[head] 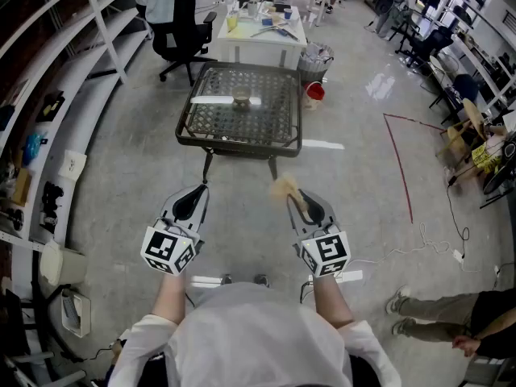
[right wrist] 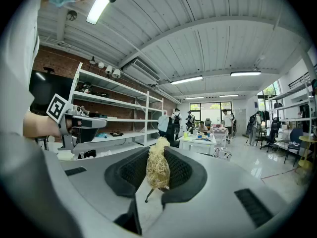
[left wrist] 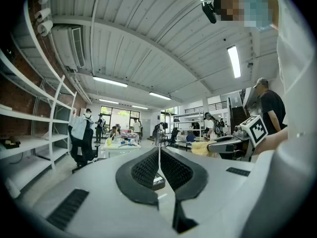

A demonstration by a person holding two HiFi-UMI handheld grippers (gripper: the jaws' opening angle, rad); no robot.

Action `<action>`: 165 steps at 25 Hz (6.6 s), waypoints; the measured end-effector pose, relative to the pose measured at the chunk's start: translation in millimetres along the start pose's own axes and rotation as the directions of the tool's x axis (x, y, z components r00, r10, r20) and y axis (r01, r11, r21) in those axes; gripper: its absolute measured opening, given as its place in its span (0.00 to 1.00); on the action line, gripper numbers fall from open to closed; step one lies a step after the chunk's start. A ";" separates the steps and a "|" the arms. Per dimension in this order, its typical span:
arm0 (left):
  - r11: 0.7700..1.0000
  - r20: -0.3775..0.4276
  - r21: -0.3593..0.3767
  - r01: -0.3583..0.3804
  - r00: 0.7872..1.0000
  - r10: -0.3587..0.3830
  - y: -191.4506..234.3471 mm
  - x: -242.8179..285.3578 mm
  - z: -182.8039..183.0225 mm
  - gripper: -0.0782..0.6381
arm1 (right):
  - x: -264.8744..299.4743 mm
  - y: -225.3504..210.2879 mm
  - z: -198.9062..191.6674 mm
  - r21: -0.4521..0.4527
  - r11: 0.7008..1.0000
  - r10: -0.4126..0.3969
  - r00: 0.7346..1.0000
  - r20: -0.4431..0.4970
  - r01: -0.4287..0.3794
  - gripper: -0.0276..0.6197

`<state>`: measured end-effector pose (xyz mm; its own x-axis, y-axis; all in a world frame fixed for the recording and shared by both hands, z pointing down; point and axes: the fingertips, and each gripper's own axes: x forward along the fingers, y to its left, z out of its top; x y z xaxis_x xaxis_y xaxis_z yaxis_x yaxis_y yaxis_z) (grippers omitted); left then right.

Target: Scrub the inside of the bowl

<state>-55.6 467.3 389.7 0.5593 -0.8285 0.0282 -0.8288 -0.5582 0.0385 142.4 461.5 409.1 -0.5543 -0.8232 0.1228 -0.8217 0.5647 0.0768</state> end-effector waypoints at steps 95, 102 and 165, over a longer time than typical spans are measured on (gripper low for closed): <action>0.987 -0.043 -0.102 0.125 0.991 -0.130 290.4 307.2 -24.0 0.16 | 373.7 -161.8 3.7 0.112 0.989 -0.092 0.995 -0.040 0.096 0.20; 0.989 -0.046 -0.107 0.100 0.993 -0.106 299.6 337.3 -24.7 0.16 | 396.3 -190.3 3.7 0.109 0.991 -0.074 0.997 -0.035 0.078 0.20; 0.974 -0.175 -0.196 0.112 0.974 -0.147 408.3 562.7 -78.7 0.16 | 584.2 -300.0 -22.9 0.153 0.988 -0.013 0.995 -0.104 0.029 0.20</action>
<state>-78.1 -223.3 500.0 0.6692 -0.7167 0.1965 -0.7417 -0.6278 0.2361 68.2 -187.5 480.4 -0.5270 -0.8198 0.2240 -0.8478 0.5253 -0.0722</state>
